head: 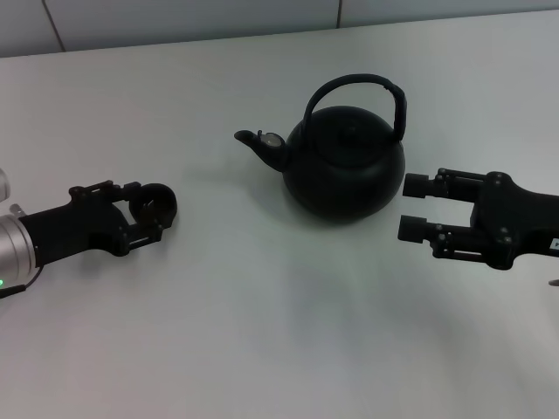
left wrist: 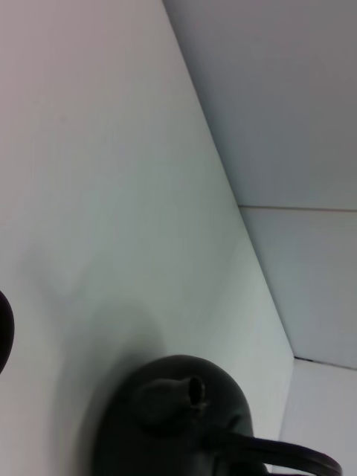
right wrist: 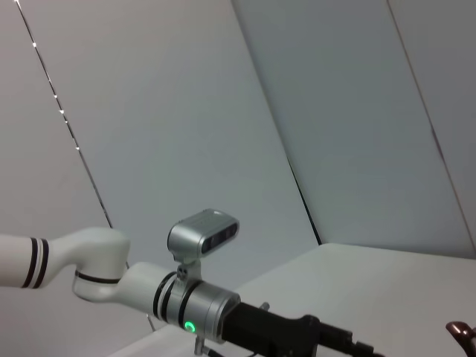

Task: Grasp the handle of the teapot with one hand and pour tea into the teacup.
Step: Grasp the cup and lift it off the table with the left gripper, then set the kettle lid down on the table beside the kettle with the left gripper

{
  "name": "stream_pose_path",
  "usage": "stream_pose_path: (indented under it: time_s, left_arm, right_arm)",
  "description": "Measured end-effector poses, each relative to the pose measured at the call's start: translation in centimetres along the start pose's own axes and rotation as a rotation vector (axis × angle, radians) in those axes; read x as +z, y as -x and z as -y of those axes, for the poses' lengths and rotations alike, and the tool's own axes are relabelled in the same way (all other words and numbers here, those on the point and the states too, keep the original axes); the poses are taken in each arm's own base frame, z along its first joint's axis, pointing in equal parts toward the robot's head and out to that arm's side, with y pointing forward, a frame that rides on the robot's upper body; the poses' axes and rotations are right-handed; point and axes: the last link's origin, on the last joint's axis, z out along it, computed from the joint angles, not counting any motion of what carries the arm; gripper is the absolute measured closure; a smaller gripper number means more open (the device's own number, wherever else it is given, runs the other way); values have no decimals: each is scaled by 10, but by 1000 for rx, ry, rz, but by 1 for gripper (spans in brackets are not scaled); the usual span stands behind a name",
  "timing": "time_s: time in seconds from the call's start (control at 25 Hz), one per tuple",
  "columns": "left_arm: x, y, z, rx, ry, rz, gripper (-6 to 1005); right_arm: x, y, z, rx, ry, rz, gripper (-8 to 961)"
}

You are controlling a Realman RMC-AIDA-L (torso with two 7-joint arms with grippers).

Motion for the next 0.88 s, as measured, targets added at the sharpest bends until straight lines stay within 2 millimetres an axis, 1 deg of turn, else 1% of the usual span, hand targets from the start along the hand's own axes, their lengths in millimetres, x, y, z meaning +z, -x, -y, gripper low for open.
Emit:
stream_pose_path:
  time_s: [0.2,0.52,0.88]
  left_arm:
    - [3,-9,-2,8,27,-27,324]
    - [6,-19,-5,26,61,-40,324]
    - [21,-28,-19,73,137,-13,324]
  right_arm:
    - [-3,-5,0,4,-15,-17,255]
    - [-5,-15,1,8,-34,-70,255]
    - [-6,-21,0,23,-43,-85,255]
